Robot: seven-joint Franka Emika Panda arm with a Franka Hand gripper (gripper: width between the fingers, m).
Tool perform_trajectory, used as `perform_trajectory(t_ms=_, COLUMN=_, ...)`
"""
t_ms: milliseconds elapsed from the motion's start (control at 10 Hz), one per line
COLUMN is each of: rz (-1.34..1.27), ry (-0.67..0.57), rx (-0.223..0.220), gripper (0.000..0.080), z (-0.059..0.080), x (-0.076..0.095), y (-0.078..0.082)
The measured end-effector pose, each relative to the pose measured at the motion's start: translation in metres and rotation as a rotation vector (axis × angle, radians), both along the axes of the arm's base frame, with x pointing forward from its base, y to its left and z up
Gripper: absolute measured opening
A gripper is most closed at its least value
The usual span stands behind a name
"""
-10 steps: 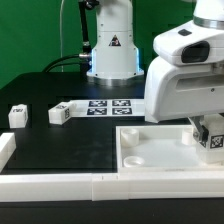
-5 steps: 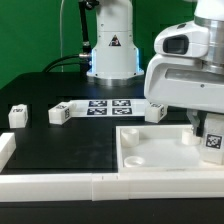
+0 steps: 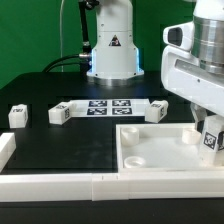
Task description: Assemble one leg
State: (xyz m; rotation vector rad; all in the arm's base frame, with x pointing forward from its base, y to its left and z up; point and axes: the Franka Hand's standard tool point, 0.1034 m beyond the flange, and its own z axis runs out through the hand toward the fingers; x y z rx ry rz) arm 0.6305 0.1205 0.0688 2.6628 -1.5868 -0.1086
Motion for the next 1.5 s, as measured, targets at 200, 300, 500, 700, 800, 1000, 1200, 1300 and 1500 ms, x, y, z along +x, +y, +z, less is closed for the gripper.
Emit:
perform_trajectory(t_ms=200, rz=0.074, ry=0.0, rx=0.006, gripper=0.0518, z=-0.0003, x=-0.0002, y=0.0002)
perform_trajectory(t_ms=300, rz=0.095, ry=-0.001, rx=0.008, gripper=0.0518, z=-0.0003, x=-0.0002, y=0.0007)
perform_trajectory(t_ms=500, rz=0.366, ry=-0.009, rx=0.031, gripper=0.0641, z=-0.0023, x=-0.0029, y=0.0033)
perform_trajectory(t_ms=700, rz=0.645, ry=-0.004, rx=0.051, gripper=0.0648, z=-0.0043, x=-0.0053, y=0.0034)
perform_trajectory(t_ms=800, rz=0.773, ry=-0.004, rx=0.062, gripper=0.0648, z=-0.0044, x=-0.0054, y=0.0041)
perform_trajectory(t_ms=1000, rz=1.035, ry=-0.001, rx=0.074, gripper=0.0648, z=-0.0045, x=-0.0061, y=0.0066)
perform_trajectory(t_ms=1200, rz=1.277, ry=0.003, rx=0.092, gripper=0.0648, z=-0.0043, x=-0.0062, y=0.007)
perform_trajectory(t_ms=1300, rz=1.361, ry=0.004, rx=0.099, gripper=0.0648, z=-0.0028, x=-0.0035, y=0.0043)
perform_trajectory(t_ms=1500, rz=1.498, ry=0.005, rx=0.105, gripper=0.0648, z=-0.0025, x=-0.0012, y=-0.0015)
